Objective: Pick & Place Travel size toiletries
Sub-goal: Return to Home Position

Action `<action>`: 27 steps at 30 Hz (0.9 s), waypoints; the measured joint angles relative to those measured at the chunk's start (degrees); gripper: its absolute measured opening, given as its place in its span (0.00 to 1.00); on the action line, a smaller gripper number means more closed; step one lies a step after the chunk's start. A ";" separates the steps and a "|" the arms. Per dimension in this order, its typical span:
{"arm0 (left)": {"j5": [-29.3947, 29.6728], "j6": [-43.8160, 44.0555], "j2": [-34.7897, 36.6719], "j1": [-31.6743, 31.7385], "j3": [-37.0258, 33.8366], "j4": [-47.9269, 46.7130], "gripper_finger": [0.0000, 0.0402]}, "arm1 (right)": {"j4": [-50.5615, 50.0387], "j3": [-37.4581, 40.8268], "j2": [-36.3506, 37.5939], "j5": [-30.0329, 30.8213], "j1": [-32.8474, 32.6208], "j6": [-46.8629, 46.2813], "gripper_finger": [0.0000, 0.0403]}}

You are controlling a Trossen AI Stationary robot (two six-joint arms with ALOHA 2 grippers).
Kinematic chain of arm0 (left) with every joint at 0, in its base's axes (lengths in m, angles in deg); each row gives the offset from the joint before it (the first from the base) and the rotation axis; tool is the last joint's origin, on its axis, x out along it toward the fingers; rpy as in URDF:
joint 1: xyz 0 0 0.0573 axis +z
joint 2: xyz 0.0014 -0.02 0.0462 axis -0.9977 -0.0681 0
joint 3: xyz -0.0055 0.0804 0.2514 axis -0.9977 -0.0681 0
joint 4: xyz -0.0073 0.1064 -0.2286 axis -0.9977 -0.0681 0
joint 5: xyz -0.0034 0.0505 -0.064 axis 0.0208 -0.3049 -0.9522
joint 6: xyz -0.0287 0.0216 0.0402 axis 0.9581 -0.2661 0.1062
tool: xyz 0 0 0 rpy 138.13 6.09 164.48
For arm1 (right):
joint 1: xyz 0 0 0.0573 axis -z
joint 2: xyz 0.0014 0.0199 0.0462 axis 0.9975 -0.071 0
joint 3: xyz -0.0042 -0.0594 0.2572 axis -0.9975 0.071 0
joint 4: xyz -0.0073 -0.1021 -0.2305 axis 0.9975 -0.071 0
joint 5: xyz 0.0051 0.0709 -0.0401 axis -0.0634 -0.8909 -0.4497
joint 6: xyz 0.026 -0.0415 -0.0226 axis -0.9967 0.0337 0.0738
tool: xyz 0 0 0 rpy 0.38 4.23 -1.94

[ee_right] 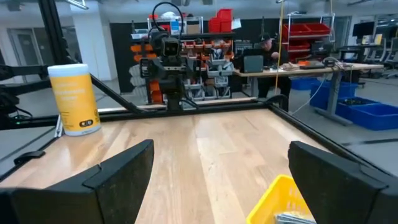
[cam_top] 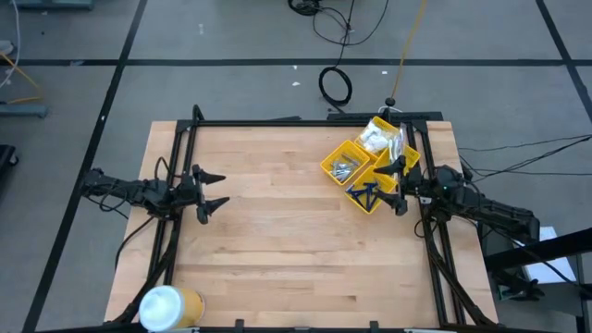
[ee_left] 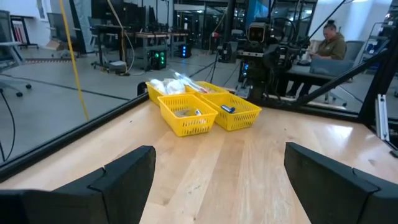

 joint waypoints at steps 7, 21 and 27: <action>0.00 0.10 0.00 0.00 0.00 0.03 0.87 | 0.61 0.04 -1.61 -0.09 0.00 -4.92 0.89; 0.00 0.13 0.00 0.00 -0.02 0.04 0.87 | 1.07 0.10 -1.70 -0.11 0.00 -5.02 0.89; 0.00 0.15 0.00 0.00 -0.02 0.04 0.87 | 1.16 0.13 -1.70 -0.11 0.00 -5.05 0.89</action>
